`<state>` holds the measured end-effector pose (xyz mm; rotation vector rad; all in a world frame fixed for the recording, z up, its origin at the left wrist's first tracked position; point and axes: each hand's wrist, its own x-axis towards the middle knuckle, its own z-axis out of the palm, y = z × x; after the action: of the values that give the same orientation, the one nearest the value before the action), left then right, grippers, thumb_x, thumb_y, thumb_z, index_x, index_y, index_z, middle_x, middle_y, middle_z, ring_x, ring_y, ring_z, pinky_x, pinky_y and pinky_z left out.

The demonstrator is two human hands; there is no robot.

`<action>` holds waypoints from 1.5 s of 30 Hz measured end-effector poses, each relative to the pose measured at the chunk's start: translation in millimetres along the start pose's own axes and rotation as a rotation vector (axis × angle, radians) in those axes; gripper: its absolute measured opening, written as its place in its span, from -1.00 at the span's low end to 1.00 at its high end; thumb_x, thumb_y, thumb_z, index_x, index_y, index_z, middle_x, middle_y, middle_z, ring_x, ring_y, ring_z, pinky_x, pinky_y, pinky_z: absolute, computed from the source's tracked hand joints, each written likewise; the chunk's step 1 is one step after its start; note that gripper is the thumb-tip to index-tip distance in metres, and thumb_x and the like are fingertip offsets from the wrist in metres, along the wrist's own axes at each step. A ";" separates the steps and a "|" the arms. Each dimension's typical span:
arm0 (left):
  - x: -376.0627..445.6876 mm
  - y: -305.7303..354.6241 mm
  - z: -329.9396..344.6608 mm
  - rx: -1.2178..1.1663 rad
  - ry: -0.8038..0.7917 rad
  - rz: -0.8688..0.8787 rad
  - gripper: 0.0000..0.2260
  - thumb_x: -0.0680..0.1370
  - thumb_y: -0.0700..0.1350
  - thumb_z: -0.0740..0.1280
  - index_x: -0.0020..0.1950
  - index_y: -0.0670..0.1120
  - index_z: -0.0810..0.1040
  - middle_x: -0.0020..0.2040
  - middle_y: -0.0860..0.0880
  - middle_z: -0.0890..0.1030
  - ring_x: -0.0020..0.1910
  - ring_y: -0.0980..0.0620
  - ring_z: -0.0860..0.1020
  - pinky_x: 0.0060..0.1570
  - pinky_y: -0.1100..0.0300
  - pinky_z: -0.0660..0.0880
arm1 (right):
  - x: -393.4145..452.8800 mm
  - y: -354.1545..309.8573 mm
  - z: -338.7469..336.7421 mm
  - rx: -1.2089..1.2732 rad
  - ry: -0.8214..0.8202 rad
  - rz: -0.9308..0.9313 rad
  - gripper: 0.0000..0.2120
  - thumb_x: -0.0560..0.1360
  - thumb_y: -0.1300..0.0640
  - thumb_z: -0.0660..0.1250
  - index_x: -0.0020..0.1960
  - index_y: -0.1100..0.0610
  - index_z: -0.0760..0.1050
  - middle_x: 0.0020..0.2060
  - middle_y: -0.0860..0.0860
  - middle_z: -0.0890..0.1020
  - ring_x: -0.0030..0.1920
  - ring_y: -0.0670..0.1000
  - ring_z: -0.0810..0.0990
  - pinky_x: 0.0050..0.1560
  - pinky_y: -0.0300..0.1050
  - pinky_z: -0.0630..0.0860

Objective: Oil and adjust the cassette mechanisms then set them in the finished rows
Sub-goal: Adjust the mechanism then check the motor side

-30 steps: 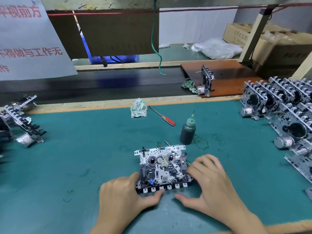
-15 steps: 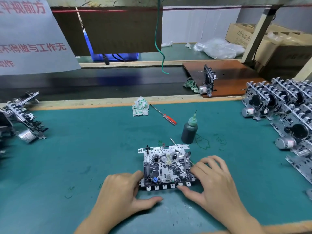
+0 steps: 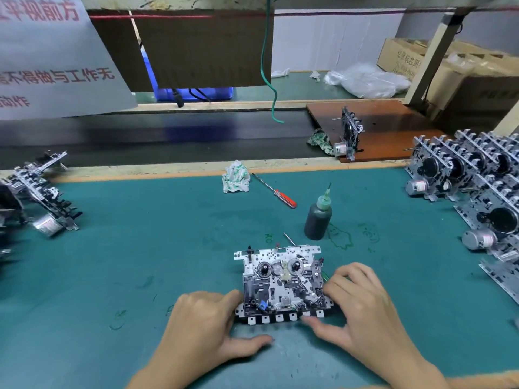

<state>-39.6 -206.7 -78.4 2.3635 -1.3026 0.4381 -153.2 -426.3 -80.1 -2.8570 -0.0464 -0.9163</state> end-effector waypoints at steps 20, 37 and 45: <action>0.7 9.0 0.8 -0.033 0.070 -0.054 -0.42 0.49 0.36 0.12 -0.48 -0.09 0.42 -0.65 0.07 0.31 -0.68 0.06 0.31 -0.69 0.35 0.21 | 0.8 -1.4 -2.7 0.105 -0.038 0.039 -0.55 0.26 -0.26 0.41 -0.37 0.12 0.40 -0.39 -0.09 0.42 -0.21 -0.04 0.35 -0.02 -0.16 0.33; 0.5 9.4 3.3 -0.060 0.029 -0.176 -0.35 0.24 0.54 0.15 -0.53 -0.07 0.31 -0.69 0.03 0.30 -0.69 0.03 0.34 -0.65 0.35 0.27 | -1.4 -8.1 0.0 0.067 0.014 0.049 -0.58 0.34 -0.22 0.35 -0.39 0.14 0.42 -0.41 -0.07 0.45 -0.23 -0.04 0.37 -0.03 -0.21 0.31; -3.2 9.7 -1.2 -0.084 -0.018 -0.044 -0.41 0.26 0.49 0.23 -0.49 -0.06 0.34 -0.66 0.08 0.32 -0.68 0.09 0.33 -0.67 0.33 0.31 | -1.9 -9.0 2.8 0.000 0.010 0.148 -0.53 0.25 -0.33 0.34 -0.40 0.09 0.41 -0.45 -0.13 0.40 -0.33 -0.03 0.44 0.07 -0.10 0.31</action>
<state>-49.6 -208.4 -76.9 2.3263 -1.2492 0.3430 -153.9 -417.0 -82.4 -2.8109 0.1644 -0.9001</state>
